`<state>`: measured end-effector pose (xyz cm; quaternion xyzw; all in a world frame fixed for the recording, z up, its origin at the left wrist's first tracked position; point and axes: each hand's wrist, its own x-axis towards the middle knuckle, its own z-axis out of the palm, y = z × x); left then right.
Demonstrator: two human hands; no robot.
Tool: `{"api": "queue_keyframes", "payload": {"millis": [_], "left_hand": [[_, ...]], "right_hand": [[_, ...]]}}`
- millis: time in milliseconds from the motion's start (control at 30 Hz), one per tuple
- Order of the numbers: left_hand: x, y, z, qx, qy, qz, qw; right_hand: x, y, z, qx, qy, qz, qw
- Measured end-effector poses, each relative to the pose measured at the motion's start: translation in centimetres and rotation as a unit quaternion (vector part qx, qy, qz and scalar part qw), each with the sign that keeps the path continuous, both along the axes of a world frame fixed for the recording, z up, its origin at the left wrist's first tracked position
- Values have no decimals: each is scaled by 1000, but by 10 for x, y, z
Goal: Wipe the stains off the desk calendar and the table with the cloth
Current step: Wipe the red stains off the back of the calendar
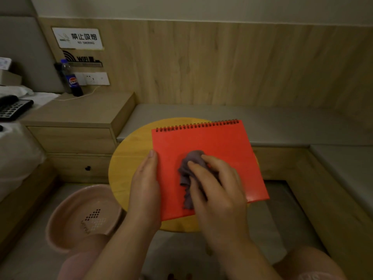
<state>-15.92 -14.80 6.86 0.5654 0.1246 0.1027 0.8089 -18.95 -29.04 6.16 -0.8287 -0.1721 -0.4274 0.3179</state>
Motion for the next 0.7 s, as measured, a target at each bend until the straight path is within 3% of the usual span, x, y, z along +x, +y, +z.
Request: {"api": "queue_keyframes", "payload": {"millis": [300, 700], "left_hand": [[-1, 16, 8, -4, 14, 49, 999], [3, 15, 11, 52, 34, 2, 998]], "right_hand": [[18, -74, 6, 57, 20, -89, 994], [16, -79, 10, 113, 47, -15, 992]]}}
